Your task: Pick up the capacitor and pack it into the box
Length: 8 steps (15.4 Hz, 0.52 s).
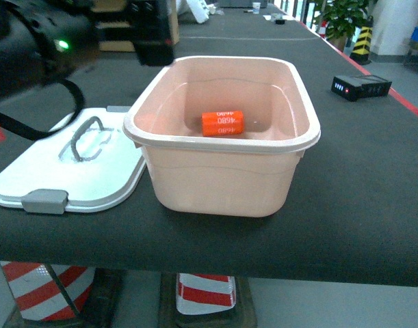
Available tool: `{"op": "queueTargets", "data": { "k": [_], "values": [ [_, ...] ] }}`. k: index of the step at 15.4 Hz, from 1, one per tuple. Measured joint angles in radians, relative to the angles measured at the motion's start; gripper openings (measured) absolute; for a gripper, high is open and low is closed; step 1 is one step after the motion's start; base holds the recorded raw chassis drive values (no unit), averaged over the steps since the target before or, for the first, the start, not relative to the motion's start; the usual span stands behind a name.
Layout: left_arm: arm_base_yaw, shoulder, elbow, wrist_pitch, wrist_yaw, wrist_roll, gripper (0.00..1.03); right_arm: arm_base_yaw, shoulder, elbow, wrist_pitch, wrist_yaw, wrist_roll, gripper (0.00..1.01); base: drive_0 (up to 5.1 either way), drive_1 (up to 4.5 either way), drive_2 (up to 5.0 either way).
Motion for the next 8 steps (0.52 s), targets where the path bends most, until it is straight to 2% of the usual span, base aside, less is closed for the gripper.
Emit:
{"op": "queueTargets", "data": {
  "k": [1,2,3,4,5,6,8],
  "values": [
    [0.069,-0.039,-0.018,-0.001,0.02,-0.006,0.98,0.0,0.0,0.0,0.0,0.0,0.0,0.98,0.0,0.0,0.0],
    [0.159,-0.067,-0.037,-0.009,0.059,-0.005,0.98,0.0,0.0,0.0,0.0,0.0,0.0,0.98,0.0,0.0,0.0],
    [0.237,-0.063,-0.038,-0.008,0.092,0.005,0.98,0.0,0.0,0.0,0.0,0.0,0.0,0.98,0.0,0.0,0.0],
    [0.301,-0.038,-0.036,0.004,0.131,0.035,0.98,0.0,0.0,0.0,0.0,0.0,0.0,0.98,0.0,0.0,0.0],
    [0.333,0.008,-0.03,0.014,0.155,0.066,0.98,0.0,0.0,0.0,0.0,0.0,0.0,0.98,0.0,0.0,0.0],
    [0.326,0.108,0.016,0.007,0.191,0.102,0.98,0.0,0.0,0.0,0.0,0.0,0.0,0.98,0.0,0.0,0.0],
    [0.309,0.27,0.11,0.032,0.208,0.121,0.98,0.0,0.0,0.0,0.0,0.0,0.0,0.98,0.0,0.0,0.0]
  ]
}}
